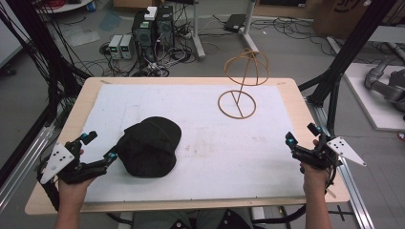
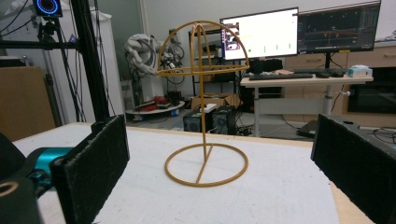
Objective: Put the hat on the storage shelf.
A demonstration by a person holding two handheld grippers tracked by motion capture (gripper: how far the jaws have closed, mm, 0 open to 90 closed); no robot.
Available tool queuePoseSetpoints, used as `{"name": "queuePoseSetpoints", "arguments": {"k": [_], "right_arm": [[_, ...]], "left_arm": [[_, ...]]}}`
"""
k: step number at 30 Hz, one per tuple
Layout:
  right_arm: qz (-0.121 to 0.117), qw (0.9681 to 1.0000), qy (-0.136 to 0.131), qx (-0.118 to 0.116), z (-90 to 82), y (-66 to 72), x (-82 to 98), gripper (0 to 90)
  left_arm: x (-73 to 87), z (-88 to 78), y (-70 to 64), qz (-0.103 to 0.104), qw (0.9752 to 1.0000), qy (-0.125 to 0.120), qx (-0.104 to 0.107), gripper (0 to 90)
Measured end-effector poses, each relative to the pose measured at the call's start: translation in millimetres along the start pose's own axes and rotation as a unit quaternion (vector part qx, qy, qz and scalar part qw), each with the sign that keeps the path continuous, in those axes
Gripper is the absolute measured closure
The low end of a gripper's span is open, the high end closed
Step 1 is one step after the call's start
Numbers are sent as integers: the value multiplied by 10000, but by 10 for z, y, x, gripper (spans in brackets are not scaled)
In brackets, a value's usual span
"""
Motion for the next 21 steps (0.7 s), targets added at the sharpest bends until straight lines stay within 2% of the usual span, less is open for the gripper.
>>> {"name": "queuePoseSetpoints", "arguments": {"k": [8,13,17,21], "right_arm": [[61,10000,10,3,-6,3,0,38],[28,10000,-5,-9,-1,7,-1,38],[39,10000,16,-3,-1,7,7,38],[47,10000,19,-7,-2,16,7,38]], "left_arm": [[131,32,-238,67,9992,246,297,166],[219,81,-275,40,9987,414,310,170],[284,122,-340,137,9977,556,357,171],[332,147,-377,136,9969,679,387,172]]}}
Point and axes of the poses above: each handheld gripper's, and its own axes: z roughly forward along the jaws, x roughly out of its underside, y roughly to its left, the point moved 10 cm from there along z, roughly forward along the jaws, and after that the axes turned 1 degree about x, right-handed, at the moved point
